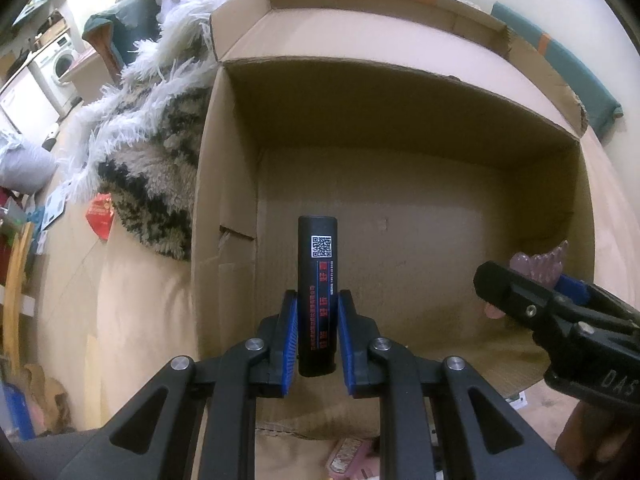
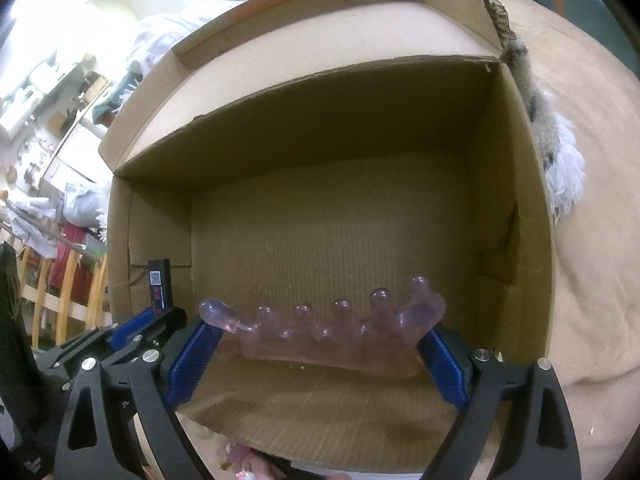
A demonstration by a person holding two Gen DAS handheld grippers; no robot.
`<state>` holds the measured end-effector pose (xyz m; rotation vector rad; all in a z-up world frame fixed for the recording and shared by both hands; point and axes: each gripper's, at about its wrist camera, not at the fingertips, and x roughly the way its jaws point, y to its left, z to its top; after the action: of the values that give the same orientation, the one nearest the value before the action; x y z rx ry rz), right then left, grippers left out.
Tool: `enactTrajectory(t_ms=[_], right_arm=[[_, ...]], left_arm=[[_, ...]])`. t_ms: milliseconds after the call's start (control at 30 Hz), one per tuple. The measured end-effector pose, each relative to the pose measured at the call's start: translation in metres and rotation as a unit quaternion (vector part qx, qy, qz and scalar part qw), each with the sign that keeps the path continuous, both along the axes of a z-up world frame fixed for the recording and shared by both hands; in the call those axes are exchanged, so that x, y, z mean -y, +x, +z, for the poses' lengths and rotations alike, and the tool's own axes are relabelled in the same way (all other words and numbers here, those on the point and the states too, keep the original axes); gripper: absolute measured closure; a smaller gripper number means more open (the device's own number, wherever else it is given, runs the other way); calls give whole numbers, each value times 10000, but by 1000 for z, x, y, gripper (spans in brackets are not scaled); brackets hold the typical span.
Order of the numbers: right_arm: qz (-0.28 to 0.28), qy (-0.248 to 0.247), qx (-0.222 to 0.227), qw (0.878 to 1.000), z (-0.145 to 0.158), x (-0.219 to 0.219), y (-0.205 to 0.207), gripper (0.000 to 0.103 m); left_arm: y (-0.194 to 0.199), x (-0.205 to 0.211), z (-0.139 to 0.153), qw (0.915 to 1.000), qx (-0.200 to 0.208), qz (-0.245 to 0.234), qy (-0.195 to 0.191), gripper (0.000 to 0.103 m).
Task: Organize rigid objects
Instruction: 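Carry the lighter and claw clip into the box with both tools, then open both tools to release the lighter and clip, then withdraw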
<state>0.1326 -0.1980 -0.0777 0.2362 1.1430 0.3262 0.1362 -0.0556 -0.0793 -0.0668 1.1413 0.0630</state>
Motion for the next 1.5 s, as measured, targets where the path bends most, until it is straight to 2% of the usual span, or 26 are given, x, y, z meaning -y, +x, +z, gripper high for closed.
enactTrajectory(t_ms=[100,267,333,400,467,500,867,1033,1200,1500], right_arm=[[-15,37,30,10000,0,-1,0,0],[-23,51,336,9994,11,-1,-3,0],[-37,100,341,9994,12,1,-2,0],[-29,88,315,9995,11,1,-2,0],[-22,73,327,9994,12,1,-3,0],[-21,82,339,9994,13,1,-2,0],[-60,98,371,9992,16,6,-5,0],[-27,73,419,9991,20,5,-6,0],[-132,167,443,9988,25,10,-10,0],[-234,213,540,9980,45,22,-38,0]], left_arm=[[-1,0,-1,10000,0,-13,16,86],[-3,6,5,9998,119,-87,138,85],[-4,8,8,9997,116,-133,150,77],[-6,11,10,9996,163,-135,167,57],[-7,11,14,9995,244,-105,156,45],[-7,11,16,9994,285,-78,155,43],[-5,2,24,9993,350,141,-30,42],[-6,0,28,9989,439,138,7,42],[-8,-5,34,9987,258,253,-347,42],[-29,-13,56,9981,374,363,-322,42]])
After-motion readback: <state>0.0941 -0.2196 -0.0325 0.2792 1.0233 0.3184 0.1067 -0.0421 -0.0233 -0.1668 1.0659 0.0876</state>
